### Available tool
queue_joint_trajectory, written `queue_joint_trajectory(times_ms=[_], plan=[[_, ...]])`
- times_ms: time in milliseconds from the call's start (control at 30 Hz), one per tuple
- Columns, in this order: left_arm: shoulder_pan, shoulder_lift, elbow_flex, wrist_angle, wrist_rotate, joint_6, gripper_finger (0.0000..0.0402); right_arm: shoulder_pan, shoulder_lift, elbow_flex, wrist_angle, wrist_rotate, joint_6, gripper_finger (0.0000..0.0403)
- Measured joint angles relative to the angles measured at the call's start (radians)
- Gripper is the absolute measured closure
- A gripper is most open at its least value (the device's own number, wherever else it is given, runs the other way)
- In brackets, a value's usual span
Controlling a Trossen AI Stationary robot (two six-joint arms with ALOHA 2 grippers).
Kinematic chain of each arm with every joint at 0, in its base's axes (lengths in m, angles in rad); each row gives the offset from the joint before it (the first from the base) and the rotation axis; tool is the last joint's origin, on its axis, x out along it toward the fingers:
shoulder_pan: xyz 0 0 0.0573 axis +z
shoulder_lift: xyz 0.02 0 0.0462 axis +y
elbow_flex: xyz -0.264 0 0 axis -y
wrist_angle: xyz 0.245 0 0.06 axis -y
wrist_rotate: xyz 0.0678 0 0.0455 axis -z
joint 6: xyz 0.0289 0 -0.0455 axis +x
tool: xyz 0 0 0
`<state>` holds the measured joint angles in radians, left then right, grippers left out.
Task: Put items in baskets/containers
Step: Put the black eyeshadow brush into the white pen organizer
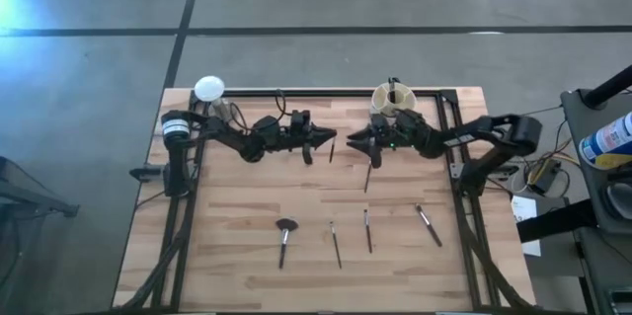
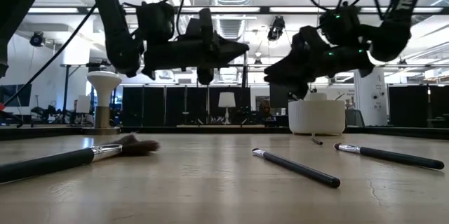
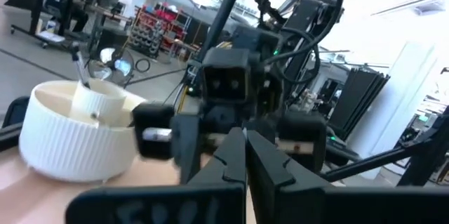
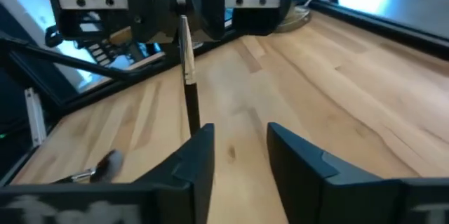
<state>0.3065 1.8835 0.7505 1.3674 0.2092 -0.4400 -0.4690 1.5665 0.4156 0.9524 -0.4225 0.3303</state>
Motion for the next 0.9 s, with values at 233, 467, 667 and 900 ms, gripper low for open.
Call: queue_joint_trajectory(times_ms=[233, 467, 667, 900], plan=[[0.005, 0.0, 0.017, -0.004, 0.0, 0.002, 0.0402, 0.0, 0.076, 0.086, -0.006, -0.041, 0.011, 0.022], [0.022, 0.0, 0.016, -0.009, 0.0, 0.021, 0.0402, 0.002, 0.108, 0.138, -0.008, -0.058, 0.028, 0.0204], [0.033, 0.0, 0.016, -0.014, 0.0, 0.025, 0.0401, 0.002, 0.118, 0.156, -0.002, -0.058, 0.06, 0.0209], [0.034, 0.0, 0.017, -0.015, 0.0, 0.04, 0.0401, 0.002, 0.119, 0.193, -0.006, -0.049, 0.063, 0.0212]])
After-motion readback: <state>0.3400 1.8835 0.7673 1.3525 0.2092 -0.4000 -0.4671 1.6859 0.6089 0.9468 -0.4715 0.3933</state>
